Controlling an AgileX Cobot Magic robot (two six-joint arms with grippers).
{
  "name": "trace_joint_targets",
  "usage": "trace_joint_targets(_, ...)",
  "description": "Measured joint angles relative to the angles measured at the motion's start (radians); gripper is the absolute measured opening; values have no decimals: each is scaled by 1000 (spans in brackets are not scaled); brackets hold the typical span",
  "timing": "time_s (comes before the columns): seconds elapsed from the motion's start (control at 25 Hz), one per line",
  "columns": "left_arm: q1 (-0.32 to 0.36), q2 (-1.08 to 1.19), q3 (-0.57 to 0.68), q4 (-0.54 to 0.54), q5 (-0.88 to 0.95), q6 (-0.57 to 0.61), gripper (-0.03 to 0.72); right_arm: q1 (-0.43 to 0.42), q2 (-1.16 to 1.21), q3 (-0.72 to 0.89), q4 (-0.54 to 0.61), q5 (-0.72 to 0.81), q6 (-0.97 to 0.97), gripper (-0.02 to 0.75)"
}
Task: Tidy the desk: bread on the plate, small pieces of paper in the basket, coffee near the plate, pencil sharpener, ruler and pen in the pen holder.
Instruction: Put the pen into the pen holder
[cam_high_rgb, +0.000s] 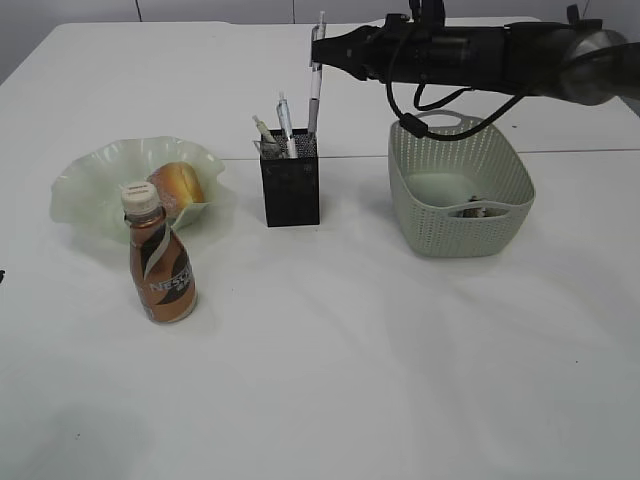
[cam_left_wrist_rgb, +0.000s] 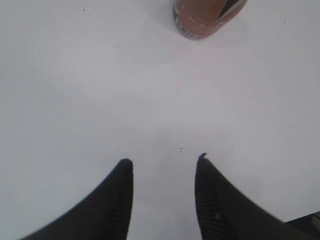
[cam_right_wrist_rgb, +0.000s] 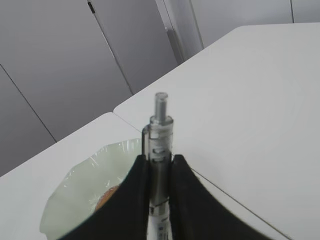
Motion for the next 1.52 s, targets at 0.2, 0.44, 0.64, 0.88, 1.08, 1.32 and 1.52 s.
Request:
trace_joint_targets(0.2, 0, 0, 0, 7, 2, 0, 307, 1, 37, -31, 52, 0, -61, 62)
trace_joint_targets(0.44, 0, 0, 0, 7, 2, 0, 307, 1, 64, -35, 59, -3, -124, 64)
trace_joint_targets(0.64, 0, 0, 0, 7, 2, 0, 307, 6, 86, -38, 65, -2, -132, 65)
trace_joint_targets(0.88, 0, 0, 0, 9, 2, 0, 307, 25, 105, -38, 67, 23, -134, 87)
trace_joint_targets(1.08, 0, 0, 0, 11, 2, 0, 307, 27, 107, -38, 67, 32, -134, 250)
trace_joint_targets(1.32, 0, 0, 0, 11, 2, 0, 307, 27, 101, -38, 47, 23, -107, 363)
trace_joint_targets(1.52, 0, 0, 0, 11, 2, 0, 307, 27, 11, -38, -288, -115, 320, 369)
